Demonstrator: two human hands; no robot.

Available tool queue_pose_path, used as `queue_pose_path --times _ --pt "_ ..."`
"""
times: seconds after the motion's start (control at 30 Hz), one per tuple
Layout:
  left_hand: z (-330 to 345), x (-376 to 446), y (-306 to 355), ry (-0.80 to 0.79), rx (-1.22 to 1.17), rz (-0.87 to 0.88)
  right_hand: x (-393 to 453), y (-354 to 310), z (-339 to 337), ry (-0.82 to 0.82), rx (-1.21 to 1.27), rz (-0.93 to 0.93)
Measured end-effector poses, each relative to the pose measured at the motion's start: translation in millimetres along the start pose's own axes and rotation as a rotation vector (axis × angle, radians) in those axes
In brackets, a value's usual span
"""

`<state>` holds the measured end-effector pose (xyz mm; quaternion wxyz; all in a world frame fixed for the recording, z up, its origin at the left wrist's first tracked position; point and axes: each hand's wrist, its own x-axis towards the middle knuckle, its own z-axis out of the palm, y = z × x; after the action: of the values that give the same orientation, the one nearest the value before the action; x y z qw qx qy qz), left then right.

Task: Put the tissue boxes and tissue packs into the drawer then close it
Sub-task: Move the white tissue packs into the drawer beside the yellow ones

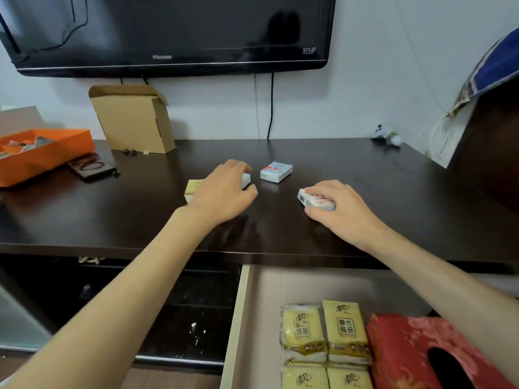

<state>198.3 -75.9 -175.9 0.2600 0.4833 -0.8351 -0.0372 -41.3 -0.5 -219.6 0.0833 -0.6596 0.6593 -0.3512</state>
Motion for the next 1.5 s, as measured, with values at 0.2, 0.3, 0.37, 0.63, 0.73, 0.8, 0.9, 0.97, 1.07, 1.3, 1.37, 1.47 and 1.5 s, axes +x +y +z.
queue_pose_path --times 0.2,0.3,0.37,0.63,0.73,0.8,0.9,0.97,1.07,1.3,1.37,1.47,1.5 --pt "13 50 -4 -0.308 0.245 -0.19 -6 -3 3 -0.016 -0.216 -0.042" --pt "14 55 -2 -0.335 0.257 -0.168 -4 -4 2 -0.015 -0.21 -0.021" --pt "13 54 3 -0.347 0.3 -0.093 -3 -4 2 0.001 -0.246 -0.01" --pt "4 36 13 -0.451 0.146 0.055 4 -3 -15 -0.024 -0.328 0.027" --pt "-5 39 6 -0.375 0.136 0.084 34 -17 -26 -0.029 -0.09 0.007" --pt "-8 41 -1 -0.389 0.131 0.07 60 -29 -27 -0.013 -0.011 -0.01" --pt "-5 43 -7 -0.476 0.142 0.041 96 -39 -11 -0.106 -0.084 0.002" --pt "0 45 -8 -0.47 0.127 0.046 113 -38 6 -0.188 -0.143 0.037" --pt "4 47 -11 -0.42 0.109 0.051 129 -35 28 -0.248 -0.213 0.102" --pt "15 42 -5 -0.292 0.085 0.027 139 -24 30 -0.197 -0.271 0.104" --pt "14 41 3 -0.292 0.089 0.021 134 -23 22 -0.217 -0.289 0.095" --pt "8 34 14 -0.274 0.087 -0.007 124 -24 13 -0.255 -0.344 0.076" --pt "4 30 18 -0.255 0.076 -0.023 121 -24 12 -0.268 -0.376 0.063"
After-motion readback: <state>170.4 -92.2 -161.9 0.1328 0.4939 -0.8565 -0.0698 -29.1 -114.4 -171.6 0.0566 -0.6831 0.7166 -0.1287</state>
